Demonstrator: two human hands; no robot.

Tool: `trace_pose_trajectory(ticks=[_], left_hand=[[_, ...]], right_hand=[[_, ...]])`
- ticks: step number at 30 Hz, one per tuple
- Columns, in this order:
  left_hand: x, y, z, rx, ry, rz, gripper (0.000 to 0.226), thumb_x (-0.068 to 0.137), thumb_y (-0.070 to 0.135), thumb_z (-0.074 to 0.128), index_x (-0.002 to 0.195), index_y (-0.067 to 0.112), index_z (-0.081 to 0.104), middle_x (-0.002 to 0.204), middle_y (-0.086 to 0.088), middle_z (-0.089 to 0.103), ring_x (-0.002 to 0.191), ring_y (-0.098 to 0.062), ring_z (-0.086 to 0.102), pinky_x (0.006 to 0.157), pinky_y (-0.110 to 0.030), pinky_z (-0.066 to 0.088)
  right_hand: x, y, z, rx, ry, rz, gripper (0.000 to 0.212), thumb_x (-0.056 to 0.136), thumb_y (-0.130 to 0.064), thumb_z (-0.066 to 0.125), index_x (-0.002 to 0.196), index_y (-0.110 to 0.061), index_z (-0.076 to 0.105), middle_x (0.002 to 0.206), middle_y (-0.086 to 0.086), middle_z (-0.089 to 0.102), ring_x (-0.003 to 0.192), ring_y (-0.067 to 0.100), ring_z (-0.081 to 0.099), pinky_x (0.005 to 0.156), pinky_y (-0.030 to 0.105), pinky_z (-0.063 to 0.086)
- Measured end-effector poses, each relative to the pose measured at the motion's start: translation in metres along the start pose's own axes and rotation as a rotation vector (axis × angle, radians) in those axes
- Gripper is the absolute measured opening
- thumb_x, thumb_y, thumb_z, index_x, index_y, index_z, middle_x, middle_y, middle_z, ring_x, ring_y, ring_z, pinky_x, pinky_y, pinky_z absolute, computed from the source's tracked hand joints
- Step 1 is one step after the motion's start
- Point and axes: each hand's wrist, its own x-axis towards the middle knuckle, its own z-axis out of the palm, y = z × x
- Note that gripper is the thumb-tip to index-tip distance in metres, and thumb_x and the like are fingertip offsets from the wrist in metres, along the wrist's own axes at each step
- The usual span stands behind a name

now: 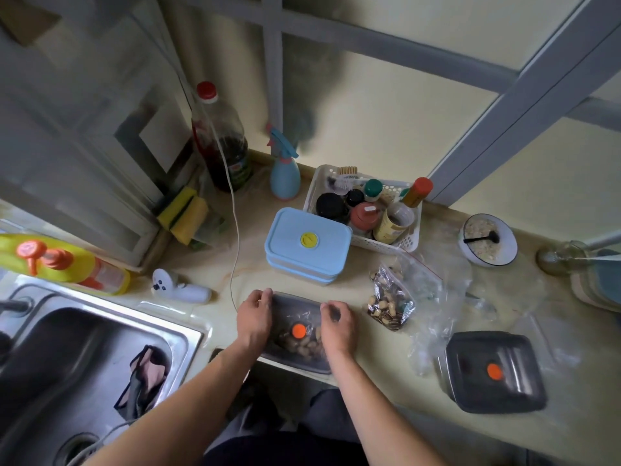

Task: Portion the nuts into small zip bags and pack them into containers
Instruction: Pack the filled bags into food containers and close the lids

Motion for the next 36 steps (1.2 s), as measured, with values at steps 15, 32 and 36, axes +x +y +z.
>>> trace_pose_trajectory(ticks=[15, 32, 36], left_hand=[[0.009, -0.018, 0.005, 0.234, -0.051, 0.398, 0.017, 0.107, 0.021, 0.038, 0.096, 0.019, 0.052, 0.087, -0.004, 0.051, 0.086, -0.022, 0.046, 0.077, -0.03, 0.032], [-0.005, -0.012, 0.007, 0.256, 0.006, 0.315, 0.018, 0.106, 0.038, 0.035, 0.093, 0.025, 0.036, 0.089, 0.002, 0.053, 0.083, -0.022, 0.053, 0.074, -0.034, 0.039], [-0.015, -0.01, 0.014, 0.503, 0.099, 0.387, 0.031, 0.094, 0.052, 0.051, 0.1, 0.023, 0.041, 0.097, 0.002, 0.047, 0.088, -0.023, 0.051, 0.071, -0.04, 0.047]], right_hand=[[-0.01, 0.006, 0.009, -0.636, 0.156, -0.38, 0.05, 0.097, -0.054, 0.035, 0.097, -0.011, 0.059, 0.097, 0.014, 0.056, 0.091, 0.036, 0.056, 0.082, 0.044, 0.048], [-0.01, 0.008, 0.005, -0.661, 0.165, -0.406, 0.052, 0.098, -0.053, 0.036, 0.109, -0.009, 0.061, 0.106, 0.013, 0.056, 0.095, 0.035, 0.055, 0.085, 0.045, 0.048], [-0.015, 0.004, 0.007, -0.753, 0.198, -0.386, 0.05, 0.099, -0.051, 0.038, 0.111, -0.008, 0.061, 0.109, 0.015, 0.056, 0.095, 0.035, 0.054, 0.082, 0.044, 0.046]])
